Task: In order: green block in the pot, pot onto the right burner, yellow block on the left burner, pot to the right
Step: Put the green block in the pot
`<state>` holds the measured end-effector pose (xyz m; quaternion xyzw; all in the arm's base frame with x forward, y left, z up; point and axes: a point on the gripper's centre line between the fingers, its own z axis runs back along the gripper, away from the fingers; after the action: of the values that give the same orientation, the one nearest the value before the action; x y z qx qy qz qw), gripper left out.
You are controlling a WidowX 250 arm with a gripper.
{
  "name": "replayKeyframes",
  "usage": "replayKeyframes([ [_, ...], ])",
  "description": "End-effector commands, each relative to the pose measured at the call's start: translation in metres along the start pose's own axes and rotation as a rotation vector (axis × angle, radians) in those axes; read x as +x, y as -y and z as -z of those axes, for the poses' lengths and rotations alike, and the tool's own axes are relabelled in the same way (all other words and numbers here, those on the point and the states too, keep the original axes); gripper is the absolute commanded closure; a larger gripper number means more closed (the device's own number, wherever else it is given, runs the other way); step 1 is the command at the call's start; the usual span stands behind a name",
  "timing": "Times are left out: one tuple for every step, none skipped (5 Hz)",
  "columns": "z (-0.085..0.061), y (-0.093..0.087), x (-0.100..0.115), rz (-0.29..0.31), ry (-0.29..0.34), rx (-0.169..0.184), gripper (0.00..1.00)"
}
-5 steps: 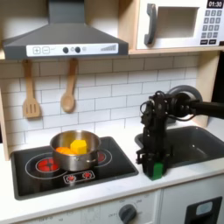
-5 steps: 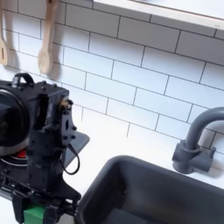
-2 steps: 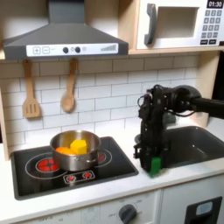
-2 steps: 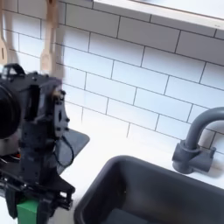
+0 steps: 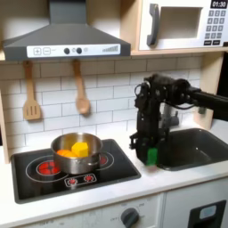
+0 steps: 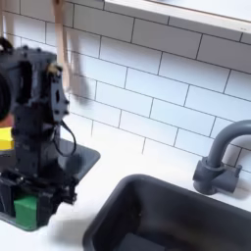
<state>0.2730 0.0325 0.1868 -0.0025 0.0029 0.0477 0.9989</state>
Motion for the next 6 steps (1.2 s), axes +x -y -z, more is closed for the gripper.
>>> replayKeyframes([
  [-0.025, -0.018, 0.017, -0.060, 0.071, -0.002, 1.00],
  [-0.036, -0.027, 0.027, -0.082, 0.115, 0.005, 1.00],
  [-0.036, -0.040, 0.039, -0.112, 0.121, 0.015, 1.00],
  [-0.041, -0.055, 0.053, -0.152, 0.148, 0.024, 1.00],
  [-0.041, -0.066, 0.062, -0.182, 0.158, 0.032, 1.00],
  [-0.038, -0.075, 0.075, -0.206, 0.162, 0.041, 1.00],
])
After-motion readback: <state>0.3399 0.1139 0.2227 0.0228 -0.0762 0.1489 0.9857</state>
